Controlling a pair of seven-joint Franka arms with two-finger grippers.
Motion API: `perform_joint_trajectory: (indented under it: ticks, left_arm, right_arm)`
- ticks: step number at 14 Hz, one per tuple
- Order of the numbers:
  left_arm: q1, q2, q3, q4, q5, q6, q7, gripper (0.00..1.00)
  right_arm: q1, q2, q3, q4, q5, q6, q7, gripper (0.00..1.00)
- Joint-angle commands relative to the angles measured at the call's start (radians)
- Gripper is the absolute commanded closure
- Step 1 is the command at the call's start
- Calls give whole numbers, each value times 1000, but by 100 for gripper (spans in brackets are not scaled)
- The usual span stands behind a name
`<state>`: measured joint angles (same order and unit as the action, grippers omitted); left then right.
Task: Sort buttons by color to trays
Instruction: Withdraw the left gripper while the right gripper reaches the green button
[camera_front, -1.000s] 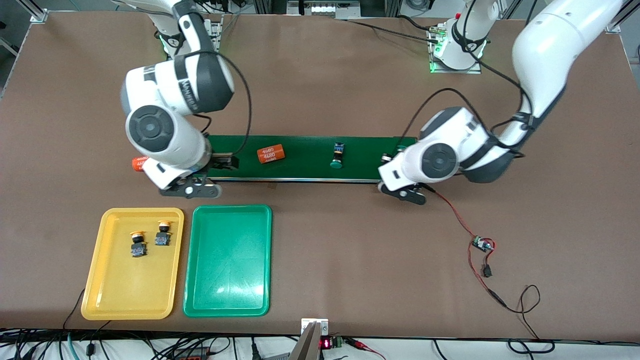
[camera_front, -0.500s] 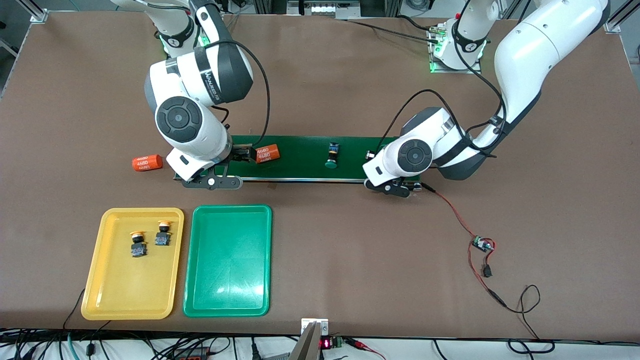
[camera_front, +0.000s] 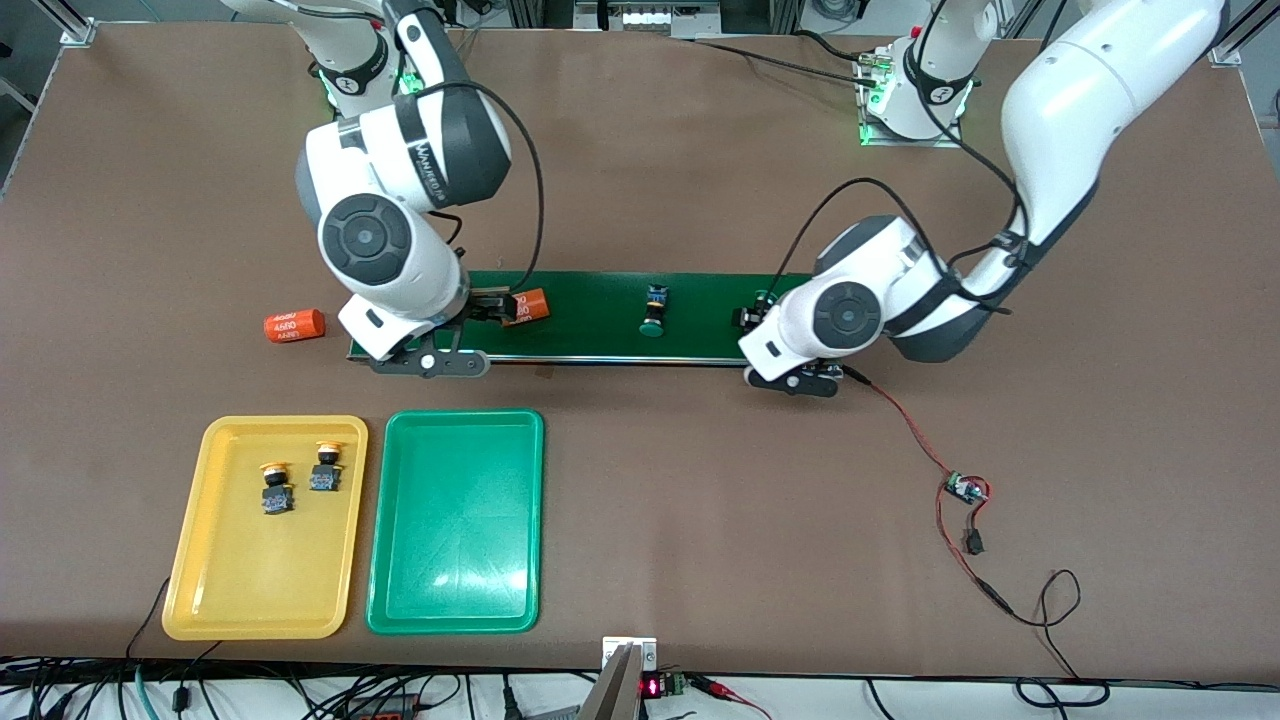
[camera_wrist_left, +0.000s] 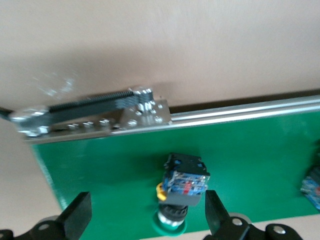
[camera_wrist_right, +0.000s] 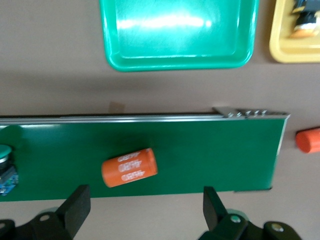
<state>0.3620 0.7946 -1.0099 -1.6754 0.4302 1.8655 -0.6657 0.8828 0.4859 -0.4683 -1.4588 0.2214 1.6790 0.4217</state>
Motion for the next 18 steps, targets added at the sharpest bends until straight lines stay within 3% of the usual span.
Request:
perform_joint_trajectory:
  ticks: [1, 3, 6, 10, 12, 16, 18]
  left_arm:
    - [148, -38, -131, 28, -16, -81, -6, 0]
    - [190, -40, -163, 93, -4, -200, -5, 0]
    - [186, -41, -168, 268, 7, -420, 111, 0]
    - [196, -74, -165, 361, 67, -574, 257, 0]
    - [145, -202, -46, 390, 50, -579, 430, 0]
    - [-87, -408, 441, 387, -250, -556, 668, 0]
    - [-130, -504, 571, 315, -309, -508, 719, 0]
  right_arm:
    - [97, 22, -6, -11, 9, 47, 147, 0]
    - [129, 26, -6, -9, 12, 74, 198, 0]
    - [168, 63, -6, -11, 67, 129, 212, 0]
    - [240, 131, -6, -9, 104, 235, 343, 0]
    - [254, 167, -6, -8, 114, 272, 373, 0]
    - [263, 220, -4, -5, 134, 312, 388, 0]
    - [257, 241, -4, -5, 134, 338, 378, 4]
